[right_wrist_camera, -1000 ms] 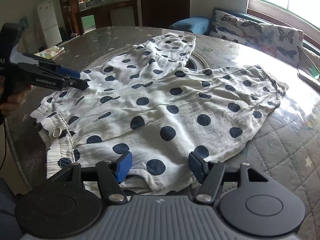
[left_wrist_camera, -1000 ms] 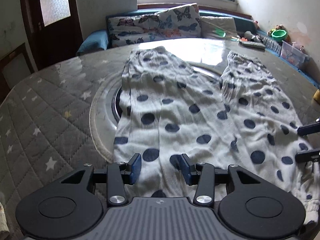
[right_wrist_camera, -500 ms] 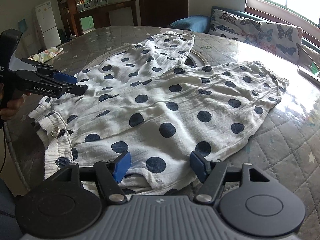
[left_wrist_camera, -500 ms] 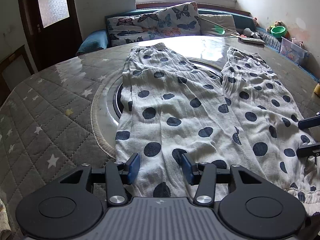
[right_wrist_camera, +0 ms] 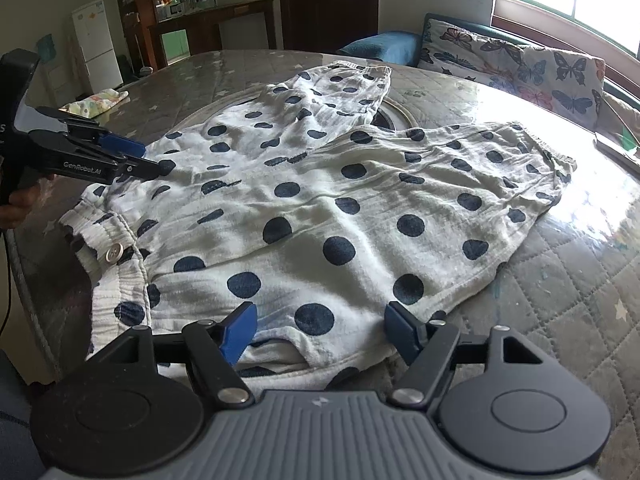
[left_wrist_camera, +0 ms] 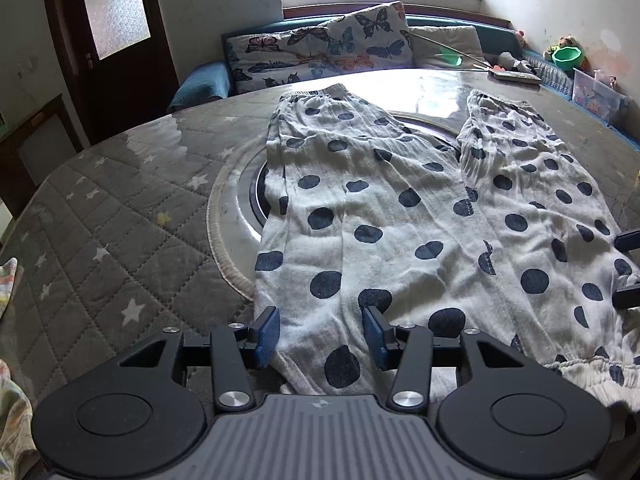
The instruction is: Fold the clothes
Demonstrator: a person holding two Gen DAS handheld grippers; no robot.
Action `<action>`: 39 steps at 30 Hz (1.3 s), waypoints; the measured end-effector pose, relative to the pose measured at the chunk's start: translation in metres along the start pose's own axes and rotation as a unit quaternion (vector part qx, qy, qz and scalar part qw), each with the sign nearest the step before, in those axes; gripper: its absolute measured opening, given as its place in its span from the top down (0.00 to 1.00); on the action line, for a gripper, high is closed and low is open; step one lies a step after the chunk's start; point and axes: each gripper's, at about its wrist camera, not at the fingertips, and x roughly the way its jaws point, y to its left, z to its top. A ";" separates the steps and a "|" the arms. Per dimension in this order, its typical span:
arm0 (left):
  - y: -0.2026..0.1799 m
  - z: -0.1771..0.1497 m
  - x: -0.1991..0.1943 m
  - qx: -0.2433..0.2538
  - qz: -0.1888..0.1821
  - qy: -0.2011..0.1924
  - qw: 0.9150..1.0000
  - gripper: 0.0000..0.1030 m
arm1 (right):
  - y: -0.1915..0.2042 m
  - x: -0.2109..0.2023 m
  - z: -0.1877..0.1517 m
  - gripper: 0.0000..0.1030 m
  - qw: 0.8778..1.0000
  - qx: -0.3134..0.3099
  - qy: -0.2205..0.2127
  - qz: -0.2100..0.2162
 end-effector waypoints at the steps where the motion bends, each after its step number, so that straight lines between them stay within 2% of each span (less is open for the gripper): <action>1: 0.000 0.001 -0.001 0.000 0.000 -0.001 1.000 0.52 | 0.000 0.000 -0.001 0.30 1.000 0.000 0.000 0.000; 8: -0.004 0.014 -0.004 0.003 -0.007 -0.017 1.000 0.52 | -0.003 -0.003 0.000 0.29 1.000 0.006 -0.003 0.001; 21: -0.002 0.045 0.039 -0.023 -0.021 0.003 1.000 0.52 | -0.003 -0.003 0.002 0.26 1.000 0.007 -0.005 0.006; 28: 0.003 0.051 0.059 -0.035 -0.007 0.014 0.999 0.52 | -0.013 0.004 0.016 0.25 1.000 0.008 -0.013 -0.007; 34: 0.011 0.045 0.052 -0.038 0.020 0.012 0.999 0.52 | -0.032 0.016 0.027 0.25 0.999 0.027 -0.013 -0.023; 39: 0.014 0.034 0.029 -0.031 0.036 -0.001 0.999 0.52 | -0.039 0.018 0.023 0.25 0.999 0.038 -0.009 -0.032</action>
